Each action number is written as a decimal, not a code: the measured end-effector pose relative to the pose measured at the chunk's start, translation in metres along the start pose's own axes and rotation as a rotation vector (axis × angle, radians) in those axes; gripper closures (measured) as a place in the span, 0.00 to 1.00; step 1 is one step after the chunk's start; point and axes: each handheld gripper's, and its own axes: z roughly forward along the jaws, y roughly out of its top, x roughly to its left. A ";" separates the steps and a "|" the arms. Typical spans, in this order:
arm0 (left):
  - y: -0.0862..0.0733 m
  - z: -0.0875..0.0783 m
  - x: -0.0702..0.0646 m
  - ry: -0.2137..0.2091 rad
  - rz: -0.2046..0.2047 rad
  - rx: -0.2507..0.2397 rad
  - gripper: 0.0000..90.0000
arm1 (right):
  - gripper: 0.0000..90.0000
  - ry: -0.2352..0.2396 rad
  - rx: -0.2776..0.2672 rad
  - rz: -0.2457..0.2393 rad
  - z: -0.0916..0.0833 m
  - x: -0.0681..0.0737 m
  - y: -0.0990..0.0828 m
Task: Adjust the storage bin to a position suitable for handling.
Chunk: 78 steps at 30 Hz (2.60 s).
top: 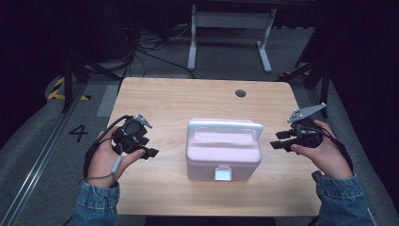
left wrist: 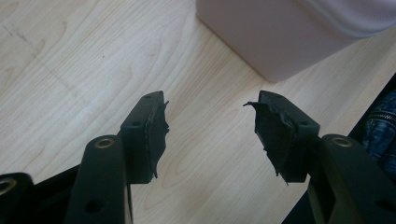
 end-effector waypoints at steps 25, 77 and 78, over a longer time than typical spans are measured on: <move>0.051 0.012 -0.020 -0.131 0.122 -0.235 0.51 | 0.59 -0.027 -0.008 0.095 -0.013 -0.002 -0.037; 0.105 0.038 -0.050 -0.003 0.240 -0.208 0.85 | 0.65 0.024 -0.066 0.136 -0.009 0.006 -0.048; 0.107 0.036 -0.049 -0.006 0.240 -0.197 0.86 | 0.65 0.026 -0.071 0.134 -0.008 0.006 -0.047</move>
